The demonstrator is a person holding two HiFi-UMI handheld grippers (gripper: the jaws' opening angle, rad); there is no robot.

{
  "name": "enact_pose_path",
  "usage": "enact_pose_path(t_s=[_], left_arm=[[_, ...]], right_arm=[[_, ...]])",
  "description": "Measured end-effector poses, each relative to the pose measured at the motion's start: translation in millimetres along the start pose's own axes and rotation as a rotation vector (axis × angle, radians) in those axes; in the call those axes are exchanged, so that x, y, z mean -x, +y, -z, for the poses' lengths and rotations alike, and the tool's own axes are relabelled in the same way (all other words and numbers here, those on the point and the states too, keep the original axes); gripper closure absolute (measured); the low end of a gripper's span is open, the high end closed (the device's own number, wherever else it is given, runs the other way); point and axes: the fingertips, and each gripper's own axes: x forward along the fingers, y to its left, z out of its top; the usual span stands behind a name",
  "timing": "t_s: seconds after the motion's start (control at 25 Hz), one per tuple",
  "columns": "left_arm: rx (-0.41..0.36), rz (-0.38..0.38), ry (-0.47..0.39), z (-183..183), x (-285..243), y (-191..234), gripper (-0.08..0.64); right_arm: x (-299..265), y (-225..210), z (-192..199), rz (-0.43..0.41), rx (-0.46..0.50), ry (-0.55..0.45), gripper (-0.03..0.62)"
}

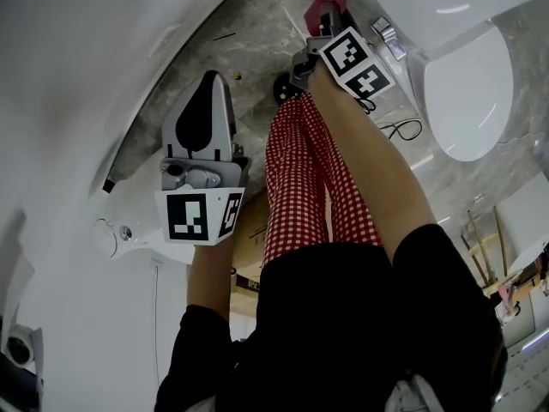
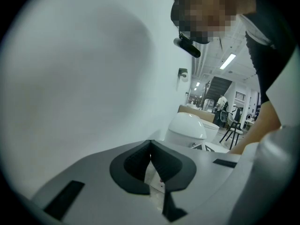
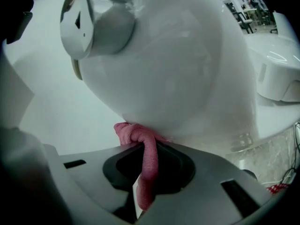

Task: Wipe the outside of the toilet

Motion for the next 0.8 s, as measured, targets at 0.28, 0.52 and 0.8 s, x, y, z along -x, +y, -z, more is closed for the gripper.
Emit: enact_pose_path(t_s=[0.28, 0.52, 0.8], left_arm=[[-0.026, 0.016, -0.001, -3, -1, -8, 0.551], [-0.025, 0.033, -0.002, -1, 0, -13, 0.551], [-0.040, 0.053, 0.002, 1, 2, -19, 0.551]], right_arm=[[12, -14, -4, 0.025, -0.031, -0.017, 0.537], [27, -30, -6, 0.045, -0.035, -0.035, 0.537], [40, -48, -10, 0.060, -0.007, -0.040, 0.537]])
